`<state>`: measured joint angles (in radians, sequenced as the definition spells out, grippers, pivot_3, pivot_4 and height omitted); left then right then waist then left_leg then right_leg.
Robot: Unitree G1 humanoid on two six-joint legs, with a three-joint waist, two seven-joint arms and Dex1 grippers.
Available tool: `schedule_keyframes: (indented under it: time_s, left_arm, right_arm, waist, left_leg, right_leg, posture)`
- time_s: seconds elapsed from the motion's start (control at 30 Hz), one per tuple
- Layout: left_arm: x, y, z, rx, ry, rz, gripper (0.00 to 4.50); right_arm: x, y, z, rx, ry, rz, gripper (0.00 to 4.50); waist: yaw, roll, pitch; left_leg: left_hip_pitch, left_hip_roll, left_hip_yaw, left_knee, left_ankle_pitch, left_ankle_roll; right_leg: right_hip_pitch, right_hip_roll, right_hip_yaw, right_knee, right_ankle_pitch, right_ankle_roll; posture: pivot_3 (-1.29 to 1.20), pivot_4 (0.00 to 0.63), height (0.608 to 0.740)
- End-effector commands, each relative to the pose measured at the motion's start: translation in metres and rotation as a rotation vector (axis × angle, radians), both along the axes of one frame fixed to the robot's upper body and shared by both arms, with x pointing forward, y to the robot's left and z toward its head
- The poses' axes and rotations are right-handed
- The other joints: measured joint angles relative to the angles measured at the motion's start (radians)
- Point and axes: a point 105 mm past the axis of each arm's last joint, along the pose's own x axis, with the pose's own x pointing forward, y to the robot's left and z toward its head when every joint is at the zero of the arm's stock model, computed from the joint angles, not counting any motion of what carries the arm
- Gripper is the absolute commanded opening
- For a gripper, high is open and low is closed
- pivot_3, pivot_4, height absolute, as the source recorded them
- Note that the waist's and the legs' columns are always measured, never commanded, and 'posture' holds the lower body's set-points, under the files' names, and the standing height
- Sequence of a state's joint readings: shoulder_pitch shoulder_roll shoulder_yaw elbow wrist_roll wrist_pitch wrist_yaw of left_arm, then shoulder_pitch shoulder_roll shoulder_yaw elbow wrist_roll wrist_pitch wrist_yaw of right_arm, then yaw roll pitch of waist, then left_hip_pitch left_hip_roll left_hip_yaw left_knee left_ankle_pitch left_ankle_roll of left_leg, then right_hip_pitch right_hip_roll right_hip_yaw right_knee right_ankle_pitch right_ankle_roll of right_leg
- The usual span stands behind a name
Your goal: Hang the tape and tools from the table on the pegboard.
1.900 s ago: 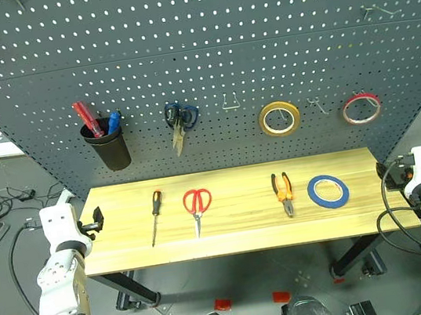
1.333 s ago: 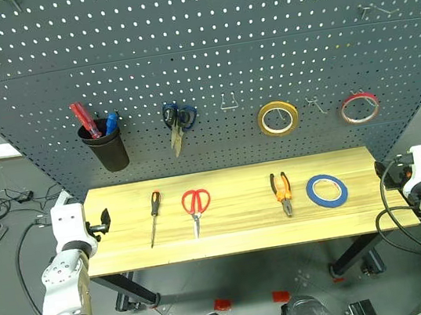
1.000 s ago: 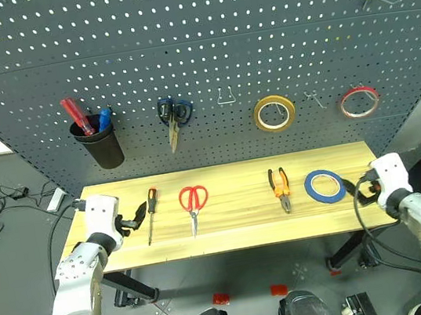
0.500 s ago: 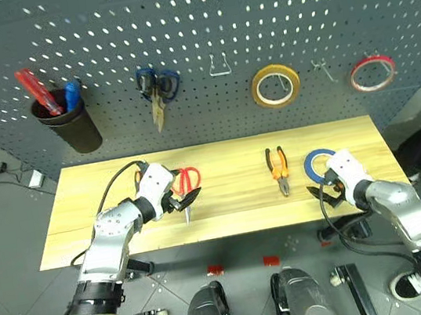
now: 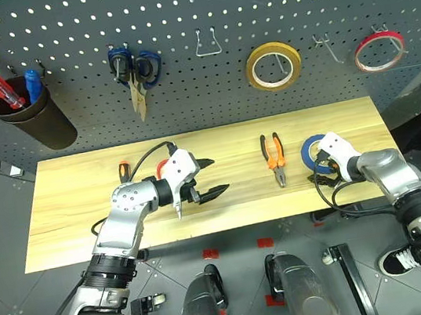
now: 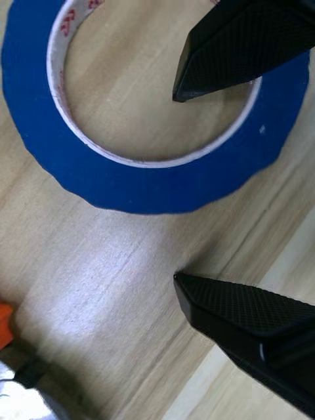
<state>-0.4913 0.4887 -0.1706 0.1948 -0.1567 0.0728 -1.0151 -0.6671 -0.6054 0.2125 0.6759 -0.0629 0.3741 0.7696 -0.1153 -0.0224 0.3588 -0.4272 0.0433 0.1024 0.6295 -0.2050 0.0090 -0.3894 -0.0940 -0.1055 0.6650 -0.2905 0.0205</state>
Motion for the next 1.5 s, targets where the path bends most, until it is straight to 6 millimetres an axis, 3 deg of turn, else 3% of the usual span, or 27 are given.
schedule_keyframes:
  time_s: [0.03,0.3,0.4,0.47,0.53,0.73,0.87,1.0,1.2,1.5]
  left_arm:
    - [-0.004,-0.010,0.007,-0.002,-0.074,-0.059,3.95]
    - [-0.017,-0.022,0.017,-0.077,-0.052,-0.180,3.95]
    - [-0.017,-0.027,0.023,-0.113,-0.064,-0.184,3.95]
    - [-0.012,-0.032,0.033,-0.169,-0.082,-0.155,3.95]
    - [-0.005,-0.038,0.047,-0.230,-0.118,-0.118,3.95]
    - [0.001,-0.044,0.082,-0.368,-0.191,-0.072,3.95]
    - [0.000,-0.048,0.096,-0.417,-0.192,-0.078,3.95]
    - [0.001,-0.055,0.111,-0.451,-0.203,-0.089,3.95]
    - [0.004,-0.060,0.120,-0.447,-0.248,-0.078,3.95]
    - [0.008,-0.060,0.118,-0.446,-0.259,-0.043,3.95]
  right_arm:
    - [-0.007,-0.011,-0.017,-0.066,0.085,0.020,3.27]
    - [-0.015,-0.005,-0.036,-0.132,0.123,0.063,0.69]
    - [-0.015,-0.007,-0.025,-0.168,-0.019,0.066,0.69]
    - [-0.015,-0.011,0.006,-0.221,-0.239,0.048,0.69]
    - [-0.028,-0.009,0.037,-0.300,-0.435,0.057,0.69]
    - [-0.073,0.026,0.089,-0.360,-0.787,0.086,0.69]
    - [-0.081,0.041,0.124,-0.372,-0.976,0.087,0.69]
    - [-0.068,0.051,0.156,-0.324,-1.102,0.121,0.69]
    - [-0.037,0.053,0.164,-0.253,-1.117,0.163,0.68]
    - [0.009,0.059,0.184,-0.132,-1.118,0.247,0.68]
  waist:
    - [0.000,0.000,0.000]
    - [-0.002,-0.006,-0.004]
    - [0.001,-0.009,-0.006]
    - [0.012,-0.008,-0.006]
    - [0.020,-0.007,-0.006]
    - [-0.004,-0.007,-0.006]
    - [-0.027,-0.007,-0.006]
    - [-0.033,-0.008,-0.005]
    - [-0.036,-0.008,-0.005]
    - [-0.054,-0.008,-0.005]
  left_leg:
    - [0.001,0.001,0.002,0.000,0.000,0.000]
    - [0.002,0.002,0.007,0.002,0.000,0.000]
    - [0.002,0.002,0.006,0.003,0.000,0.000]
    - [0.002,0.002,0.007,0.003,0.000,0.000]
    - [0.000,0.002,0.008,0.003,0.000,0.000]
    - [-0.004,0.002,0.011,0.003,0.000,0.000]
    - [-0.003,0.003,0.011,0.003,0.000,-0.001]
    - [-0.003,0.002,0.013,0.007,0.000,0.000]
    - [-0.003,0.003,0.012,0.011,0.000,0.000]
    - [-0.003,0.003,0.012,0.014,0.000,0.000]
  right_leg:
    - [0.000,0.000,0.000,0.000,0.000,0.000]
    - [0.001,0.000,0.003,0.001,0.002,0.003]
    - [0.001,0.000,0.003,0.001,0.003,0.003]
    - [0.001,-0.001,0.003,0.001,0.003,0.004]
    - [0.000,-0.002,0.001,0.001,0.002,0.004]
    - [-0.005,-0.002,0.003,0.001,0.004,0.006]
    - [-0.006,0.000,0.006,0.003,0.003,0.006]
    - [-0.007,0.000,0.010,0.008,0.003,0.006]
    - [-0.007,0.000,0.010,0.013,0.003,0.006]
    - [-0.007,0.000,0.010,0.015,0.003,0.005]
  posture:
    - [-0.30,0.369,0.740]
    - [-0.33,0.334,0.740]
    - [-0.33,0.327,0.740]
    - [-0.35,0.326,0.740]
    - [-0.35,0.326,0.740]
    - [-0.37,0.333,0.740]
    - [-0.38,0.336,0.740]
    - [-0.38,0.335,0.740]
    - [-0.37,0.332,0.740]
    - [-0.36,0.329,0.740]
